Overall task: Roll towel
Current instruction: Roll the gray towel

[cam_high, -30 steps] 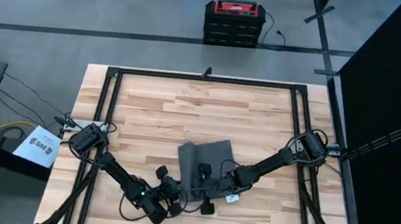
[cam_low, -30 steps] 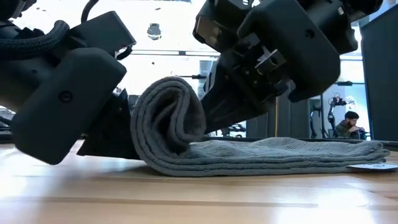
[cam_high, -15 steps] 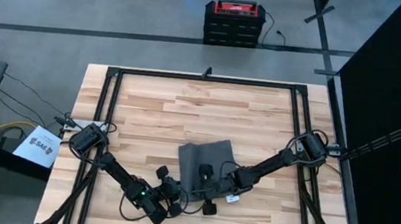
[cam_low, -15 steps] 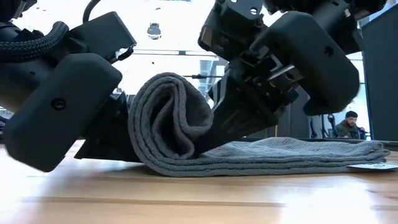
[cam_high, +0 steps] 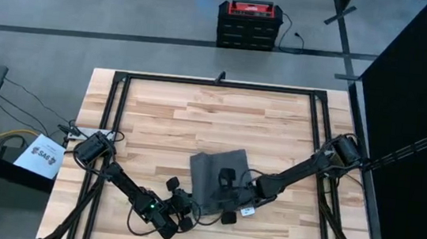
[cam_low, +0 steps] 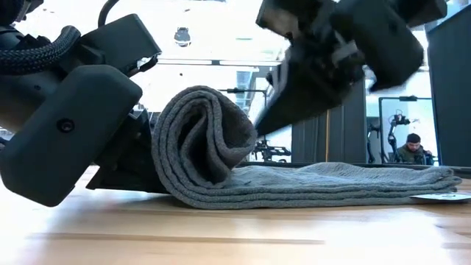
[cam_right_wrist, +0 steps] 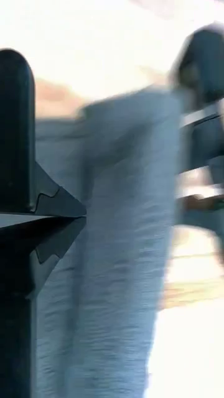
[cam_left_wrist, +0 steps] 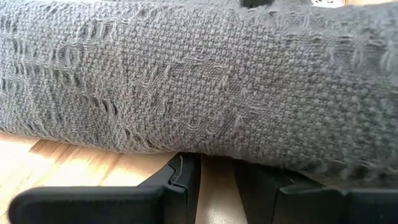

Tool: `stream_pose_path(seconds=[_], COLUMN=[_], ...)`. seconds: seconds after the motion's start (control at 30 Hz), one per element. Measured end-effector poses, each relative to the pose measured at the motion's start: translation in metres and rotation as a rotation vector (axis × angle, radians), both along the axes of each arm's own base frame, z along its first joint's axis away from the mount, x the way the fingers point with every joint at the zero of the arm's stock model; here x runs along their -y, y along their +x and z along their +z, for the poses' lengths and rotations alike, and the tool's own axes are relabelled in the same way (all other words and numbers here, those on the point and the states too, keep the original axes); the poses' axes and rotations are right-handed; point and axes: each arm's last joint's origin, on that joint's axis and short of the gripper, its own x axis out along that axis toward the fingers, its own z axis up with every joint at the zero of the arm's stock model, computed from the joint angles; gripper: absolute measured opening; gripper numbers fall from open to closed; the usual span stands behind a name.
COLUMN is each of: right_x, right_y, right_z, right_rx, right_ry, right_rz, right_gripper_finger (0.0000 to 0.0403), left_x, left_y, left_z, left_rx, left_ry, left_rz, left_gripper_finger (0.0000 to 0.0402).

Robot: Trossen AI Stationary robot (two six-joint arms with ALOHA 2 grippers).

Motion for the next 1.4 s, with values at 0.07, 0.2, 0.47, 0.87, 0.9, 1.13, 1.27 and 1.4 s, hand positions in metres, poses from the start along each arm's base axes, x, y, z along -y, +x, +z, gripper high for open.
stream_pose_path(seconds=[0.07,0.2,0.47,0.87,0.9,1.13,1.27,1.4], right_x=[-0.007,-0.018,-0.009,-0.007,-0.01,-0.022,-0.025,-0.028], right_y=[0.002,0.008,0.016,0.007,0.003,-0.008,-0.006,-0.001], right_z=[0.002,-0.004,-0.033,-0.018,-0.013,0.013,0.003,-0.015], right_rx=[0.044,0.108,0.056,0.023,0.023,0.083,0.072,0.058], right_ry=[0.035,0.109,0.09,-0.006,-0.024,-0.011,0.01,0.043], right_rz=[0.031,0.087,0.053,0.051,0.045,0.056,0.054,0.075], right_gripper_finger=[0.0,0.0,0.0,0.0,0.0,0.0,0.0,0.0], left_x=[0.0,0.0,0.001,0.003,0.003,0.003,0.003,0.003], left_y=[0.0,0.0,0.0,0.005,0.005,0.005,0.005,0.005], left_z=[0.0,0.0,0.0,0.003,0.003,0.003,0.003,0.003], left_rx=[0.0,0.0,-0.004,-0.018,-0.018,-0.018,-0.018,-0.018], left_ry=[0.0,-0.001,-0.022,-0.034,-0.033,-0.033,-0.034,-0.035], left_rz=[0.0,0.0,-0.012,-0.049,-0.049,-0.048,-0.048,-0.047], left_gripper_finger=[0.0077,0.0077,0.0077,0.0077,0.0077,0.0077,0.0077,0.0077])
